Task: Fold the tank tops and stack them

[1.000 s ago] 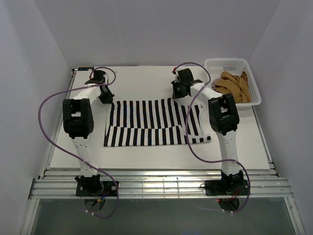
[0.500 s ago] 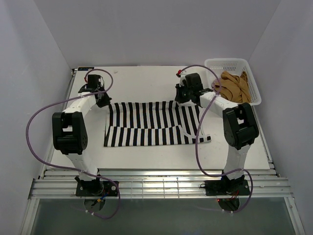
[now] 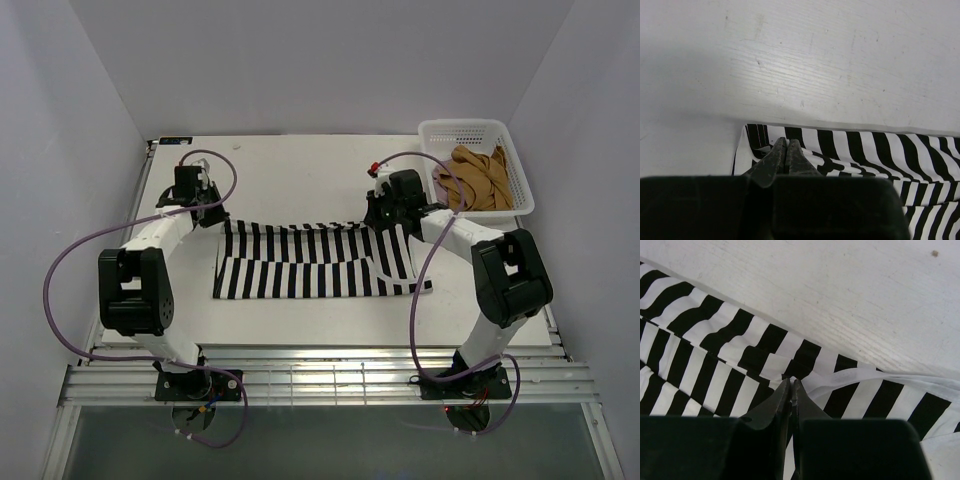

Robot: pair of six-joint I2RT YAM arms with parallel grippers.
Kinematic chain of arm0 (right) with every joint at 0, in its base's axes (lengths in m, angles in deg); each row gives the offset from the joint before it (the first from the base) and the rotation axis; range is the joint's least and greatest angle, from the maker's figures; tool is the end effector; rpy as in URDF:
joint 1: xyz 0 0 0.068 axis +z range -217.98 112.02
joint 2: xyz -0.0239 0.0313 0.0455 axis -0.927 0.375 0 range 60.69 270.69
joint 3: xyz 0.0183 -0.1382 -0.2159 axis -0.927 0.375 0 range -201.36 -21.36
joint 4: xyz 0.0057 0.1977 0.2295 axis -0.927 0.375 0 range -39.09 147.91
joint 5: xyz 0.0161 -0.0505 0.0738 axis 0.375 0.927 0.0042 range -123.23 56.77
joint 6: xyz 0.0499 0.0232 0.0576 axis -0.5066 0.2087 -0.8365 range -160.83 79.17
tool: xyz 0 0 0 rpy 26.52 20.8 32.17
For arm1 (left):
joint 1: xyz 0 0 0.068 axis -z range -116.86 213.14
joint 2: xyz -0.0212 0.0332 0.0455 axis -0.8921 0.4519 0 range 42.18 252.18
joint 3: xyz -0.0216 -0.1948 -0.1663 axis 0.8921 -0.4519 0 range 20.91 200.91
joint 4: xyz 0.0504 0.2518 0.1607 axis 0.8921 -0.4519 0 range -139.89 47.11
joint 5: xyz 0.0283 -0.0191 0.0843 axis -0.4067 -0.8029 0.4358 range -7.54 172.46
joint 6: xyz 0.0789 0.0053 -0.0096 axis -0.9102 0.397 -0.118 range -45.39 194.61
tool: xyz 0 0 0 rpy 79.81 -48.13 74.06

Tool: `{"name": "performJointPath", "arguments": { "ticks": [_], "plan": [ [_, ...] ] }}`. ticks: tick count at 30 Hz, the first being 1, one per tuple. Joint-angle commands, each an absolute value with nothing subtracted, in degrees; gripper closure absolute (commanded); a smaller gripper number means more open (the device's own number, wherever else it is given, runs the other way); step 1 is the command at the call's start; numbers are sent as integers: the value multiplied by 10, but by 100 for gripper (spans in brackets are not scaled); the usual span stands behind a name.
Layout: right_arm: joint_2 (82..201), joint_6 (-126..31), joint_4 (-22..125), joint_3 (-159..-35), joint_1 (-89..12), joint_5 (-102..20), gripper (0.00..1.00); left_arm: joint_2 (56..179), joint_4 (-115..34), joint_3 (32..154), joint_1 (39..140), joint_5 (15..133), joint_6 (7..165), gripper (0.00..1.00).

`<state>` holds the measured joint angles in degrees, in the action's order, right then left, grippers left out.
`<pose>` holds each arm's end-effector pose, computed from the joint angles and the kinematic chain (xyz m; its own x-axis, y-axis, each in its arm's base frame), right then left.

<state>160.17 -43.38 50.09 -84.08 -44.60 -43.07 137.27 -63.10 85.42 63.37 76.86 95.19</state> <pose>0.4018 0.1866 0.1498 -0.5613 -0.1949 -0.8043 -0.4934 0.8591 0.1362 0.4112 -0.0083 0.1547 -0.7486 -0.3467 -0.5652 -0.2107 0.9326 -0.2930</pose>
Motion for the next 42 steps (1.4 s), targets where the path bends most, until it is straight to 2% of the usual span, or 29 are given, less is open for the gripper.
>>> {"name": "performJointPath", "arguments": {
  "ticks": [1,13,34,36,37,39,40,41,42],
  "plan": [
    [1566,-423,472,-813,-446,-441,92,1340,-590,833,632,735,906,100],
    [1525,-426,470,-747,-443,-467,92,1302,-531,755,632,735,882,100],
    [1531,-435,469,-693,-428,-463,92,1300,-539,714,632,781,926,99],
    [1530,-437,468,-688,-428,-460,92,1296,-541,711,632,785,931,94],
    [1529,-437,468,-683,-428,-461,91,1293,-541,710,632,786,933,88],
    [1525,-442,468,-679,-427,-462,89,1288,-551,709,632,783,938,85],
    [1524,-442,468,-676,-428,-470,87,1281,-555,707,632,783,942,74],
    [1521,-442,468,-674,-427,-474,80,1275,-560,705,632,789,945,58],
    [1519,-443,469,-672,-425,-482,77,1268,-563,702,632,797,949,49]
  ]
}}
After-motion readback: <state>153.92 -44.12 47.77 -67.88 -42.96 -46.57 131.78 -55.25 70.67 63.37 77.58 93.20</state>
